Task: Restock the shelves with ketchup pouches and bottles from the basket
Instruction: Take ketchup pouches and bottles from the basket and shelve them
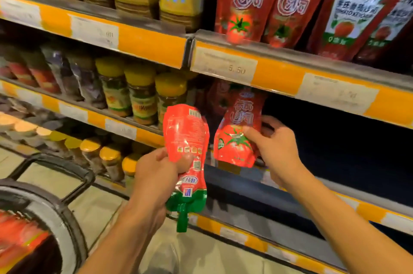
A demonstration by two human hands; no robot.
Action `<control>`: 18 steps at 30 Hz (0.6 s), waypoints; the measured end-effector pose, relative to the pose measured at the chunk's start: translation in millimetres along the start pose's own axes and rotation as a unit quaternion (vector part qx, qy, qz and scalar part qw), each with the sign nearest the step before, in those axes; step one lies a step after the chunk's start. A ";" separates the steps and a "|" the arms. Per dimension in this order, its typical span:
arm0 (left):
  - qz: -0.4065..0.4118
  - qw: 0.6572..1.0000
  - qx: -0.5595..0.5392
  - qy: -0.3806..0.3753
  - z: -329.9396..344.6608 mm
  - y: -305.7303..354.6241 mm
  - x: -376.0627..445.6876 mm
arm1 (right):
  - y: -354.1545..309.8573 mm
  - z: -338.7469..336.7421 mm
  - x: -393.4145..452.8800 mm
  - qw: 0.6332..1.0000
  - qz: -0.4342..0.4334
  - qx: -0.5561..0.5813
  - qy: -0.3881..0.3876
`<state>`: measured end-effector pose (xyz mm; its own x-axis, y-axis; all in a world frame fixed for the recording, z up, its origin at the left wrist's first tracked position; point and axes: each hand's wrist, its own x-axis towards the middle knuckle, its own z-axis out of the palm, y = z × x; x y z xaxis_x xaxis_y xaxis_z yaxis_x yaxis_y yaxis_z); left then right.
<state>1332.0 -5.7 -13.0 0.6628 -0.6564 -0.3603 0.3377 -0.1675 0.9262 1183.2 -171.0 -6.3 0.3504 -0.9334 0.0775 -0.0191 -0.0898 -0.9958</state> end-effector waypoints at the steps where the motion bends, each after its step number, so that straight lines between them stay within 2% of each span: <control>1: -0.001 1.000 0.006 0.001 -1.6 0.1 2.5 | 3.9 6.4 10.4 1.000 -0.012 0.000 0.007; 7: -0.035 0.999 -0.012 -0.006 0.2 2.9 10.0 | 24.3 34.4 65.9 0.996 -0.049 -0.013 0.072; 13: -0.052 0.998 -0.023 -0.003 2.2 4.3 12.4 | 41.3 33.4 72.4 0.989 -0.082 -0.117 0.032; 18: -0.052 0.998 -0.029 -0.006 0.5 6.2 10.3 | 48.8 28.4 63.7 0.978 -0.070 -0.195 -0.015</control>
<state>1340.6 -13.9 -10.9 0.6139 -0.6471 -0.4521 0.4425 -0.1921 0.8759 1231.2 -224.9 -51.4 0.4024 -0.8925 0.2039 -0.3235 -0.3470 -0.8803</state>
